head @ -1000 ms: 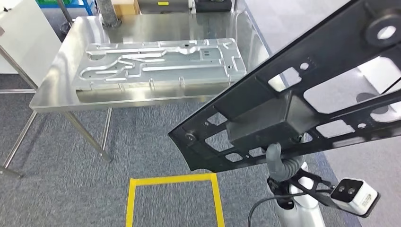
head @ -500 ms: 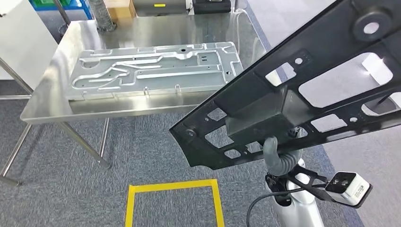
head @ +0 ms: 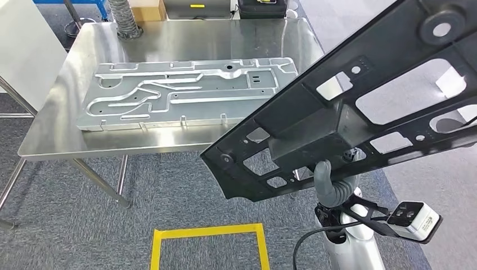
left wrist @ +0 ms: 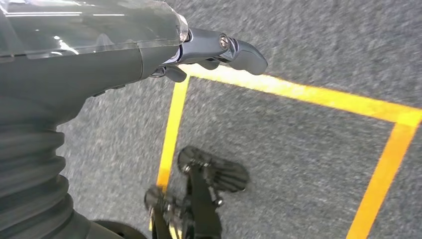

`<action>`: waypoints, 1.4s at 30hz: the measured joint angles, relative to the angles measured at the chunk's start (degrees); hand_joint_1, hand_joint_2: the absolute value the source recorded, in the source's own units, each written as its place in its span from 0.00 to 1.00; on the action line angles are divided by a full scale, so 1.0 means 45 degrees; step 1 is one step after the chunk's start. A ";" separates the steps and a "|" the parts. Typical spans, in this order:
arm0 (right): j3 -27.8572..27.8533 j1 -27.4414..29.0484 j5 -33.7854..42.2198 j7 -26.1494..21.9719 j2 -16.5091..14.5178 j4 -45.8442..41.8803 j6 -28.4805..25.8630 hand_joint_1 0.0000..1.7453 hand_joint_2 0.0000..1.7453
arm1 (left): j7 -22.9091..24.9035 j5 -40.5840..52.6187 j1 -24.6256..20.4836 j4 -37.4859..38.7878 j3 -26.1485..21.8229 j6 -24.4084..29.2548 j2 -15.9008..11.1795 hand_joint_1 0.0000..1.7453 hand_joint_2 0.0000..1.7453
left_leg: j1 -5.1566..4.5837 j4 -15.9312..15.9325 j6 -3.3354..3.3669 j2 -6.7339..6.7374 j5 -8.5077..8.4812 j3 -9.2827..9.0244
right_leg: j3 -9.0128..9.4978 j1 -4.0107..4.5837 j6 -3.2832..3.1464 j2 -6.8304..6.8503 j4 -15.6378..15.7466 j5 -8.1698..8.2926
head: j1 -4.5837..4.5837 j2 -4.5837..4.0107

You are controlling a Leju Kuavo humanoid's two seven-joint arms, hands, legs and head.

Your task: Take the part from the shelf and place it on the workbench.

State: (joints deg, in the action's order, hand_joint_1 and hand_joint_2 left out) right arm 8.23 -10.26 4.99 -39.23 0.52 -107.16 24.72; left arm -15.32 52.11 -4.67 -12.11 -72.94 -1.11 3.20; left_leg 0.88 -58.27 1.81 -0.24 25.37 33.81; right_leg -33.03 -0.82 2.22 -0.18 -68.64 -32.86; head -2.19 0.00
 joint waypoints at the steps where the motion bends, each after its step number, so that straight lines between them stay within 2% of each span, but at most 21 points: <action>1: 0.0000 0.0008 0.0002 0.0000 0.0011 0.0001 0.0000 1.00 1.00 | 0.0000 0.0000 -0.0004 0.0000 0.0000 0.0005 -0.0003 0.00 1.00 | -0.0011 0.0010 0.0025 -0.0013 0.0117 -0.0131 | -0.0603 0.0001 0.0026 0.0000 -0.0706 -0.0349 | 0.0000 0.0000; 3: -0.0001 0.0031 0.0002 0.0001 0.0028 0.0004 0.0000 1.00 1.00 | 0.0000 0.0000 0.0007 0.0000 -0.0002 0.0010 -0.0005 0.00 1.00 | -0.0048 0.0016 0.0042 -0.0049 0.0394 -0.0476 | -0.1393 0.0014 0.0025 0.0001 -0.1159 -0.0743 | 0.0000 0.0000; 4: -0.0004 0.0033 0.0002 0.0001 0.0033 0.0004 0.0000 1.00 1.00 | 0.0000 0.0000 0.0015 0.0001 -0.0004 0.0010 -0.0006 0.00 1.00 | -0.0070 0.0019 0.0039 -0.0067 0.0552 -0.0696 | -0.1513 0.0033 -0.0025 0.0001 -0.0822 -0.0568 | 0.0000 0.0000; 7: -0.0008 0.0043 0.0002 0.0003 0.0038 0.0006 -0.0002 1.00 1.00 | 0.0001 0.0002 0.0022 0.0011 -0.0005 0.0006 0.0039 0.00 1.00 | -0.0141 0.0055 -0.0021 -0.0114 0.1026 -0.1317 | -0.1270 0.0234 -0.0438 -0.0016 0.1387 0.1454 | 0.0001 0.0000; 9: -0.0016 0.0065 -0.0017 0.0005 0.0044 -0.0001 -0.0012 1.00 1.00 | 0.0009 0.0002 -0.0004 0.0021 -0.0005 0.0002 0.0079 0.00 1.00 | -0.0165 0.0088 -0.0143 -0.0153 0.1243 -0.1565 | -0.1119 0.0363 -0.0654 -0.0087 0.2153 0.2264 | 0.0003 0.0000; 13: -0.0023 0.0035 -0.0084 0.0005 0.0041 -0.0083 -0.0008 1.00 1.00 | 0.0048 -0.0039 -0.0088 0.0011 -0.0010 0.0030 0.0041 0.00 1.00 | -0.0171 -0.0597 -0.0398 -0.0122 0.1188 -0.1562 | -0.0481 0.0279 -0.0829 -0.0131 0.2536 0.2102 | 0.0001 0.0000; 15: -0.0016 -0.0021 -0.0121 0.0005 0.0030 -0.0098 -0.0009 1.00 1.00 | 0.0080 -0.0078 -0.0143 0.0011 -0.0010 0.0051 0.0038 0.00 1.00 | -0.0126 -0.1943 -0.0525 -0.0076 0.1566 -0.0749 | -0.0190 0.0257 -0.0913 -0.0114 0.2611 0.1907 | -0.0001 0.0000; 17: -0.0004 -0.0048 -0.0151 0.0005 0.0024 -0.0098 -0.0015 1.00 1.00 | 0.0114 -0.0106 -0.0145 0.0011 -0.0011 0.0074 0.0040 0.00 1.00 | -0.0075 -0.3149 -0.0646 -0.0056 0.2295 0.0289 | 0.0062 0.0249 -0.0931 -0.0133 0.2612 0.1648 | -0.0001 0.0000; 19: -0.0001 -0.0052 -0.0110 0.0005 0.0024 -0.0098 -0.0006 1.00 1.00 | 0.0153 -0.0119 -0.0125 0.0011 -0.0013 0.0102 0.0036 0.00 1.00 | -0.0039 -0.3102 -0.0717 -0.0048 0.2468 0.0802 | 0.0413 0.0227 -0.0889 -0.0188 0.2608 0.1358 | 0.0000 0.0000; 20: -0.0002 -0.0063 -0.0054 0.0005 0.0024 -0.0098 0.0004 1.00 1.00 | 0.0167 -0.0123 -0.0121 0.0011 -0.0015 0.0117 0.0035 0.00 1.00 | -0.0027 -0.2514 -0.0731 -0.0050 0.2055 0.0810 | 0.0629 0.0210 -0.0852 -0.0215 0.2605 0.1196 | 0.0000 0.0000; 23: -0.0004 -0.0120 0.0083 0.0006 0.0012 -0.0094 0.0040 1.00 1.00 | 0.0192 -0.0129 -0.0062 0.0010 -0.0032 0.0142 0.0033 0.00 1.00 | -0.0036 -0.0439 -0.0620 -0.0138 -0.0044 0.0609 | 0.1105 0.0194 -0.0684 -0.0302 0.2559 0.0726 | 0.0003 0.0000; 24: -0.0004 -0.0133 0.0083 0.0006 0.0003 -0.0105 0.0058 1.00 1.00 | 0.0203 -0.0132 -0.0046 0.0007 -0.0040 0.0149 0.0031 0.00 1.00 | -0.0055 -0.0174 -0.0526 -0.0153 -0.0397 0.0585 | 0.1164 0.0200 -0.0606 -0.0344 0.2552 0.0630 | 0.0002 0.0000; 25: -0.0001 -0.0141 0.0080 0.0006 -0.0008 -0.0129 0.0080 1.00 1.00 | 0.0208 -0.0137 -0.0053 0.0005 -0.0046 0.0155 0.0029 0.00 1.00 | -0.0084 -0.0134 -0.0421 -0.0125 -0.0406 0.0563 | 0.1201 0.0209 -0.0524 -0.0383 0.2527 0.0591 | 0.0002 0.0000; 28: 0.0008 -0.0164 0.0078 0.0002 -0.0025 -0.0220 0.0130 1.00 1.00 | 0.0199 -0.0153 -0.0110 0.0001 -0.0050 0.0161 0.0027 0.00 1.00 | -0.0032 0.0014 -0.0178 -0.0047 -0.0349 0.0303 | 0.0908 0.0206 -0.0331 -0.0302 0.1899 0.0613 | 0.0002 0.0000; 31: 0.0002 -0.0172 0.0017 0.0000 -0.0029 -0.0270 0.0126 1.00 1.00 | 0.0146 -0.0160 -0.0138 0.0001 -0.0060 0.0163 0.0022 0.00 1.00 | -0.0009 0.0115 -0.0070 -0.0007 -0.0163 0.0014 | -0.0528 0.0134 -0.0137 -0.0098 -0.0258 0.0017 | 0.0005 0.0000; 33: -0.0031 -0.0137 -0.0103 0.0001 -0.0029 -0.0304 0.0011 1.00 1.00 | 0.0084 -0.0162 -0.0140 0.0001 -0.0066 0.0161 0.0019 0.00 1.00 | -0.0016 0.0115 -0.0060 0.0001 0.0015 -0.0189 | -0.1389 0.0094 -0.0072 -0.0067 -0.1129 -0.0464 | 0.0005 0.0000; 35: -0.0129 -0.0121 -0.0258 0.0001 -0.0029 -0.0424 -0.0273 1.00 1.00 | 0.0073 -0.0163 -0.0132 0.0001 -0.0075 0.0158 0.0018 0.00 1.00 | -0.0030 0.0116 -0.0065 -0.0007 0.0230 -0.0482 | -0.1486 0.0098 -0.0133 -0.0043 -0.0437 0.0085 | 0.0005 0.0000; 37: -0.0332 -0.0160 -0.0449 0.0001 -0.0028 -0.0602 -0.0703 1.00 1.00 | 0.0081 -0.0160 -0.0128 0.0001 -0.0083 0.0142 0.0028 0.00 1.00 | -0.0058 0.0118 -0.0109 -0.0015 0.0446 -0.0783 | -0.1073 0.0171 -0.0326 -0.0007 0.1229 0.1410 | 0.0005 0.0000; 38: -0.0466 -0.0227 -0.0594 0.0002 -0.0017 -0.0655 -0.0976 1.00 1.00 | 0.0063 -0.0147 -0.0127 0.0001 -0.0083 0.0119 0.0037 0.00 1.00 | -0.0074 0.0124 -0.0164 -0.0019 0.0539 -0.0869 | -0.0915 0.0226 -0.0426 0.0010 0.1856 0.1810 | 0.0010 0.0000; 39: -0.0607 -0.0339 -0.0773 0.0004 0.0017 -0.0652 -0.1313 1.00 1.00 | 0.0033 -0.0126 -0.0121 0.0001 -0.0083 0.0085 0.0044 0.00 1.00 | -0.0087 0.0138 -0.0236 -0.0012 0.0620 -0.0907 | -0.0840 0.0274 -0.0509 0.0022 0.2202 0.2068 | 0.0011 0.0000; 42: -0.1009 -0.1123 -0.1533 0.0034 0.0372 0.0007 -0.2600 1.00 1.00 | -0.0097 -0.0013 -0.0111 -0.0001 -0.0083 -0.0052 0.0031 0.00 1.00 | -0.0126 0.0012 -0.0469 0.0037 0.0717 -0.0980 | -0.0718 0.0266 -0.0674 -0.0029 0.2409 0.2175 | 0.0007 0.0000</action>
State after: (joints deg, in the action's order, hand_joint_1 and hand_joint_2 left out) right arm 3.69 -15.31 -1.91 -39.08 2.20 -107.13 13.02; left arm -15.76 52.05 -5.17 -12.12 -73.31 -1.35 3.34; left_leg 0.31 -58.21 -0.31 -0.08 28.59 29.40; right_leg -36.27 0.38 -0.81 -0.30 -57.80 -23.07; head -2.15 0.00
